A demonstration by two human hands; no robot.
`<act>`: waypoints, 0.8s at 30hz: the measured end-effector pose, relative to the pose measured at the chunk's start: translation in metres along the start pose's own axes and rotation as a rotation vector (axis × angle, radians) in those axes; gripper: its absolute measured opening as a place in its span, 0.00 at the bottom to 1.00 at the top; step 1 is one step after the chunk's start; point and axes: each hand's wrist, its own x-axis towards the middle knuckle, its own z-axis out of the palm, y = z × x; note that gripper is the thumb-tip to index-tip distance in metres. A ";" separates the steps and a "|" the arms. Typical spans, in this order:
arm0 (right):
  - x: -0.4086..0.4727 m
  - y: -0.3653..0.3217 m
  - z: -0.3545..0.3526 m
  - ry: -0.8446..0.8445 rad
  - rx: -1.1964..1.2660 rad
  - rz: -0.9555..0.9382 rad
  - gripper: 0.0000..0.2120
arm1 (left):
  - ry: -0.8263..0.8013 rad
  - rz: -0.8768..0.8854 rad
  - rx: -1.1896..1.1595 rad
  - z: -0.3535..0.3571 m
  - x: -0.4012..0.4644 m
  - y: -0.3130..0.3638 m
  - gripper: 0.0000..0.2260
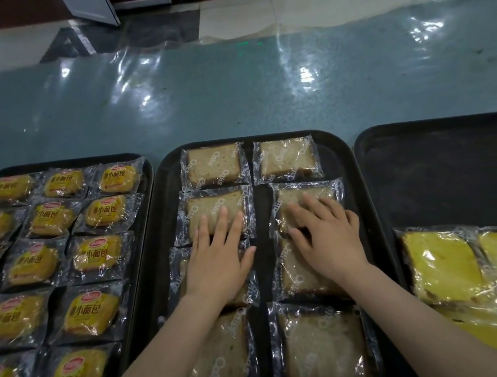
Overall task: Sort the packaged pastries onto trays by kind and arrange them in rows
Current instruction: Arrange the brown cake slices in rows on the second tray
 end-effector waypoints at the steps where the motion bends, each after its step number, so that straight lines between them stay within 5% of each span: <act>1: 0.003 -0.001 -0.002 0.014 0.016 -0.010 0.24 | 0.008 -0.001 0.009 0.000 -0.001 0.000 0.30; 8: 0.066 -0.004 -0.012 0.023 0.096 -0.047 0.25 | 0.083 -0.015 -0.028 -0.005 0.019 -0.005 0.32; 14: 0.121 0.001 -0.018 -0.133 -0.011 -0.127 0.25 | 0.073 -0.051 -0.005 -0.023 0.098 -0.011 0.35; 24: 0.111 0.026 -0.007 -0.094 -0.007 -0.058 0.27 | 0.006 0.002 0.065 -0.009 0.118 -0.009 0.34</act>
